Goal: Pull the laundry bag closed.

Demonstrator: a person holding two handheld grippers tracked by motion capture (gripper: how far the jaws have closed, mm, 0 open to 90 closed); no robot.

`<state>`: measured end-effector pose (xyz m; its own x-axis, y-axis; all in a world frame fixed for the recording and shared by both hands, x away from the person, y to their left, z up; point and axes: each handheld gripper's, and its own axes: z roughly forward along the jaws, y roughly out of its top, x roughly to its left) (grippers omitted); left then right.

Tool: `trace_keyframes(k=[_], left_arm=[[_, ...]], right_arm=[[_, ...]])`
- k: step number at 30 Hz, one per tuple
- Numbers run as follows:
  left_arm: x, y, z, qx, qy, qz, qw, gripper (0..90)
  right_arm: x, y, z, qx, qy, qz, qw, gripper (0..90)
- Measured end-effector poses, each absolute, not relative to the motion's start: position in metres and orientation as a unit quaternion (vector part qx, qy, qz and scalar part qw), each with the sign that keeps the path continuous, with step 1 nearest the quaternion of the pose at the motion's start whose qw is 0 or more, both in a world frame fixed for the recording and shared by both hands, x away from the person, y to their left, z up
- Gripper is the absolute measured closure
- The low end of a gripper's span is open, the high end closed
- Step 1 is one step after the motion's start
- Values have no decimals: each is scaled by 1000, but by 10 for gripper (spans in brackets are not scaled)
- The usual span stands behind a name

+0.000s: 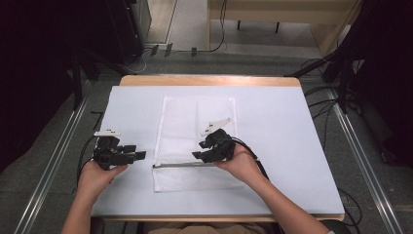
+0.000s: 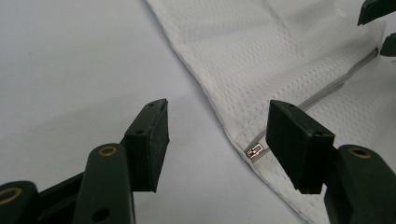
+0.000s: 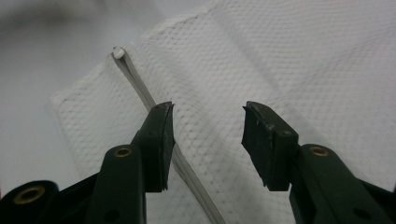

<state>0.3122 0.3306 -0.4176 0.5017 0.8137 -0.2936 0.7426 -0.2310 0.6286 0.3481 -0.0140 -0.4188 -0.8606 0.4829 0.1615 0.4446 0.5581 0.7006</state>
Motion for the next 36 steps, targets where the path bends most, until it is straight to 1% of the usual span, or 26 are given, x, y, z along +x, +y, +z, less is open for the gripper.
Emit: trace_keyframes(k=[10,20,36], left_arm=[[318,329,-419,783,497,42,372,395],[322,330,-420,784,497,39,370,396],[322,333,-420,783,499,41,369,400]], right_arm=[[342,12,-427,253,887,387,10,566],[340,28,-430,244,888,390,1,581],[338,60,-438,227,892,389,-22,694]])
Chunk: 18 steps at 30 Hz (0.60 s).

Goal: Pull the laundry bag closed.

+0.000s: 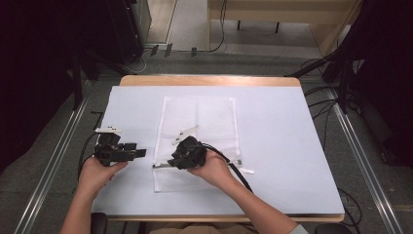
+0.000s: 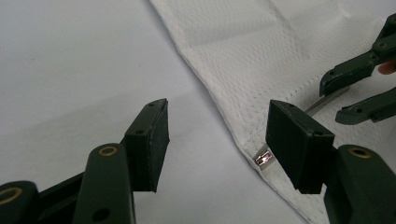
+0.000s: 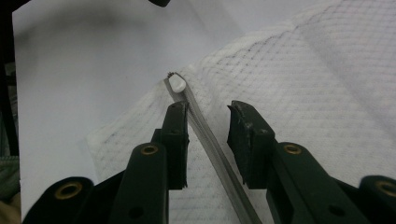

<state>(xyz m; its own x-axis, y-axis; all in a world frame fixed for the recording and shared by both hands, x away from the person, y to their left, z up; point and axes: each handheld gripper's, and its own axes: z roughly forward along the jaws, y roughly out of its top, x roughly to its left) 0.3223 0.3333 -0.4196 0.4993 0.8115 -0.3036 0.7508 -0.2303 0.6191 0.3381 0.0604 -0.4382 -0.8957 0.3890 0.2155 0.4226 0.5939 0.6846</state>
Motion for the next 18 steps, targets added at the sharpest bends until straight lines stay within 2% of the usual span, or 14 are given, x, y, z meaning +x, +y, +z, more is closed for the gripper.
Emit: trace_keyframes(k=[18], left_arm=[[322,333,-418,785,493,45,373,413]], right_arm=[[336,88,-454,-223,-895,-383,60,772]])
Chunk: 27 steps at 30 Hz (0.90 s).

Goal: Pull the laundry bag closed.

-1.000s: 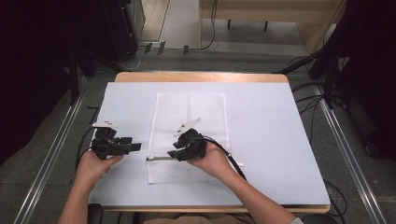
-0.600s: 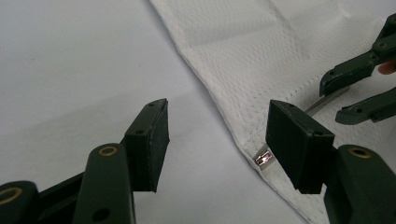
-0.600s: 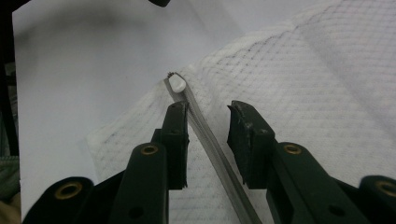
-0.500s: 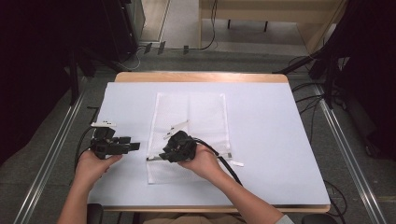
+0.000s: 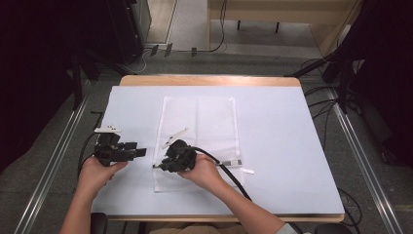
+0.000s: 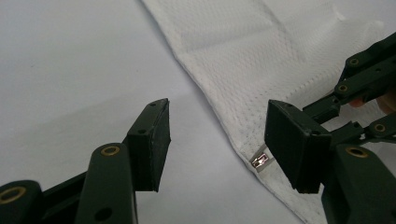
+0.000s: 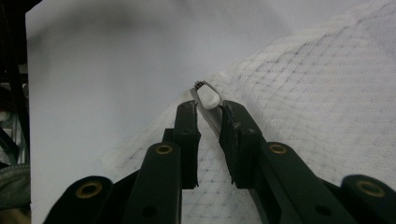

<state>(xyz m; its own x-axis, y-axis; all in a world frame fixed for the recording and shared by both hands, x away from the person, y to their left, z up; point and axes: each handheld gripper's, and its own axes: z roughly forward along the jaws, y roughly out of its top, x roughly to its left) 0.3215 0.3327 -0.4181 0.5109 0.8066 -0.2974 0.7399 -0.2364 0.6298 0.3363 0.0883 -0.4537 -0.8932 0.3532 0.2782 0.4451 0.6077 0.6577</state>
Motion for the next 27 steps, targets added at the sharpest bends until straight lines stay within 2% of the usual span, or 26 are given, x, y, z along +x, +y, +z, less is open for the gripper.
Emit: trace_keyframes(k=[11,24,27], left_arm=[[321,335,-418,783,492,49,376,427],[321,337,-419,783,494,41,376,427],[322,337,-420,784,492,39,376,427]], right_arm=[[339,99,-463,-218,-898,-376,71,775],[338,117,-463,-214,-901,-372,57,857],[342,115,-464,-215,-901,-372,67,875]])
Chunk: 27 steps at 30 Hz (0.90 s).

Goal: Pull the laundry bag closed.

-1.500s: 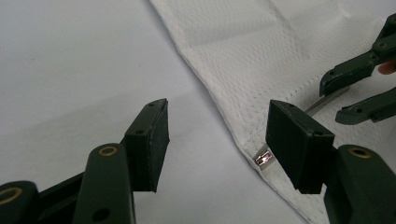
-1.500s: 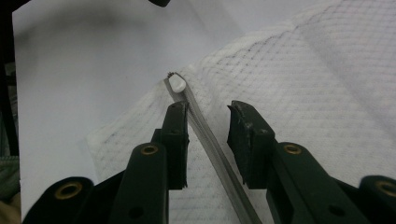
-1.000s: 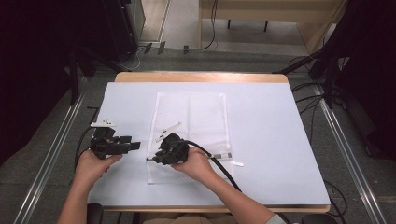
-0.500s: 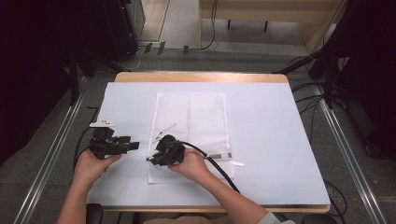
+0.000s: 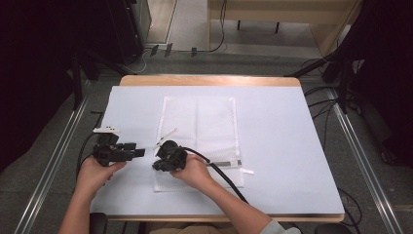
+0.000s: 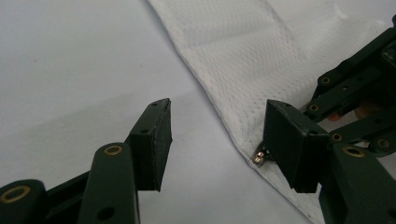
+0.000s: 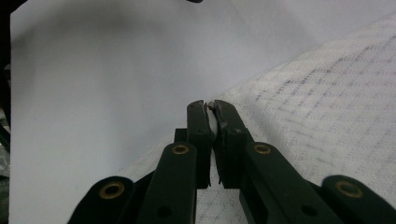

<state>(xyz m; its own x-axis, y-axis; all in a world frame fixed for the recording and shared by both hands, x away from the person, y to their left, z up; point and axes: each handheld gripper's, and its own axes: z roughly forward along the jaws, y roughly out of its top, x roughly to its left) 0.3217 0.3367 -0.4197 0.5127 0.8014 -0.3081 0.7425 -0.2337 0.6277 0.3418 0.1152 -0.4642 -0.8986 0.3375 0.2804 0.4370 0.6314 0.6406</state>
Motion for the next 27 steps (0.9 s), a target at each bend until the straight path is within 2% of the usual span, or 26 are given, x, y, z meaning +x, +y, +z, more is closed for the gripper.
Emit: trace_keyframes(k=[11,18,27], left_arm=[[320,333,-420,794,470,26,386,477],[319,327,-423,807,451,10,380,472],[321,309,-431,829,420,-24,369,464]], right_arm=[[350,107,-447,-216,-895,-389,43,875],[352,102,-439,-221,-889,-401,23,875],[355,100,-424,-215,-882,-420,26,875]])
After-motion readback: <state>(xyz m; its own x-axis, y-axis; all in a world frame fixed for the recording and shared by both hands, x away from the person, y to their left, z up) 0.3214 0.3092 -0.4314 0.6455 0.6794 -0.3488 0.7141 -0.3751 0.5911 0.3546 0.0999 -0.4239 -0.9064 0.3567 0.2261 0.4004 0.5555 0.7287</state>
